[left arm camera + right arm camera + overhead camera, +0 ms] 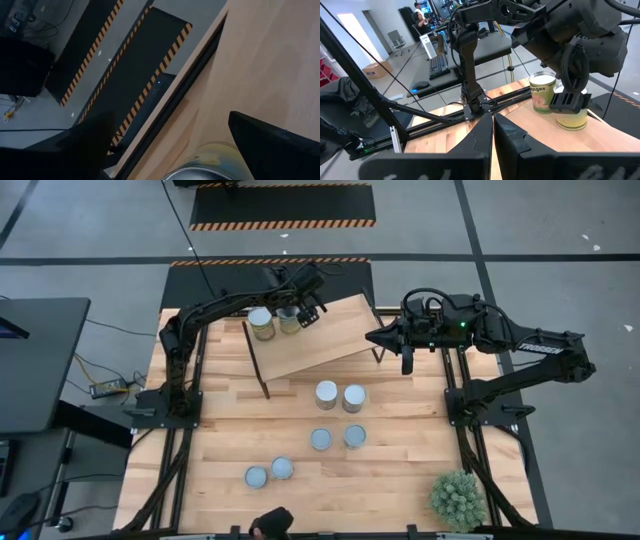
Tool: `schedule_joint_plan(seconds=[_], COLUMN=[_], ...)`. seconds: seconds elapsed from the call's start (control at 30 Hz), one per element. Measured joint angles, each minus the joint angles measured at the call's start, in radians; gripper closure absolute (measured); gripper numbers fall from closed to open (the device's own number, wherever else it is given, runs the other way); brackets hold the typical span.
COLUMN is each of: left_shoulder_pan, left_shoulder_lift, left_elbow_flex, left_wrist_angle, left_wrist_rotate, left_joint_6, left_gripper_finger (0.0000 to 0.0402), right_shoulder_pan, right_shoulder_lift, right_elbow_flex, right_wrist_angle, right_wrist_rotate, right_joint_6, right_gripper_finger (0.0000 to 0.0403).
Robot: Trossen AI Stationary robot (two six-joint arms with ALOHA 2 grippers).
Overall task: Pick and place cans onto a shelf
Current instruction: Put the peach can on the shelf
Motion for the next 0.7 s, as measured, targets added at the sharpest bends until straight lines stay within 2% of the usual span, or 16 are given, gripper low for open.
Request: schedule_joint_plan(seconds=[0.17,0.33,0.43,0.7], left_shoulder_pan=[-0.004,-0.004,-0.022,-0.168], left_shoulder_lift=[-0.004,-0.040,-0.073,-0.179], left_elbow_flex=[0.000,0.024,0.029,0.029], left_wrist_angle=[0.007,0.041,0.040,-0.009], left_wrist_rotate=[0.023,0.199,0.264,0.232], left_joint_6=[-0.049,-0.068,-0.070,-0.053], left_gripper_finger=[0.0005,0.0005,0.0005,0.0005], right_shoulder_pan=[0.000,0.000,-0.001,0.027], right_shoulder_lift=[0.000,0.000,0.000,0.000], right_elbow_flex=[0.000,0.000,0.000,0.000], right_wrist_angle=[-0.001,-0.021,-0.035,-0.184], right_wrist_rotate=[0.000,0.000,-0.004,-0.007], right_joint_6=[0.000,-0.006,-0.004,0.007], right_gripper_finger=[0.0380,0.0380,0.0380,0.0380])
